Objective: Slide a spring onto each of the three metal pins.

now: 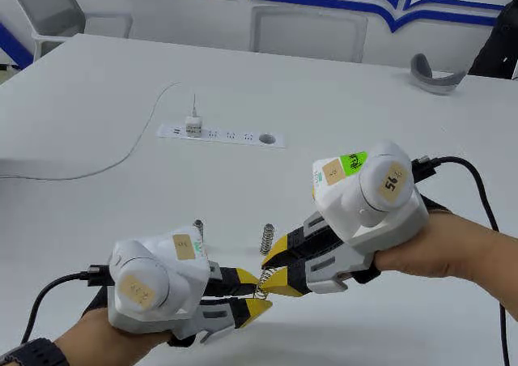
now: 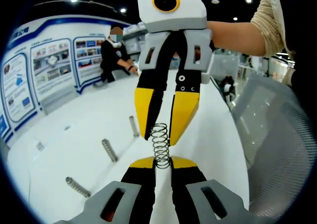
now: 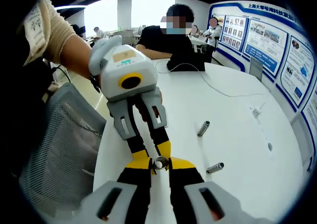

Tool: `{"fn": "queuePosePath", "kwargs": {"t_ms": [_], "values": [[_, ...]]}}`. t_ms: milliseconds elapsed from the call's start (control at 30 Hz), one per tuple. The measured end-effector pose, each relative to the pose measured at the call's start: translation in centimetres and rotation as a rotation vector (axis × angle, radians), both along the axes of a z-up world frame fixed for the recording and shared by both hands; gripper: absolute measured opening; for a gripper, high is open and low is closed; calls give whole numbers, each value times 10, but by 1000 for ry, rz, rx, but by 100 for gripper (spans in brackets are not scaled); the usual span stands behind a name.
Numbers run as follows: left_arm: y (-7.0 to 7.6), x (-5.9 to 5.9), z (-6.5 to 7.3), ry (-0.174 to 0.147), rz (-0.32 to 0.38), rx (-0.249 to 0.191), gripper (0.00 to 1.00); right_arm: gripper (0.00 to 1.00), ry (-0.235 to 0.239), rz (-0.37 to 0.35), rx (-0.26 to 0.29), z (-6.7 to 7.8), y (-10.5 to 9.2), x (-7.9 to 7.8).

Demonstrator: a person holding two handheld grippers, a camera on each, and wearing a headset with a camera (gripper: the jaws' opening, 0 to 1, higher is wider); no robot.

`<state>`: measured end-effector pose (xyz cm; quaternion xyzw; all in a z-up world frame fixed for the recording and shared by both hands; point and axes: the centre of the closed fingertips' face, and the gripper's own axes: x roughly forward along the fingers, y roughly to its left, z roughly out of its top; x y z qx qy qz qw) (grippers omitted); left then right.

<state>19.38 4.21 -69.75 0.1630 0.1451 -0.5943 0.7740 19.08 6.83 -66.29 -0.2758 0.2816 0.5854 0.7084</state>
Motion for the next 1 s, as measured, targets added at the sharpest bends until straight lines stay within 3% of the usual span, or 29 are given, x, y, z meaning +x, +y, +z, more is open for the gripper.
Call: {"fn": "queuePosePath", "kwargs": {"t_ms": [733, 1000], "values": [[-2, 5, 1, -5, 11, -12, 11, 12, 13, -14, 23, 3, 3, 3], [-1, 4, -1, 20, 23, -23, 20, 12, 11, -22, 12, 3, -1, 5]]}}
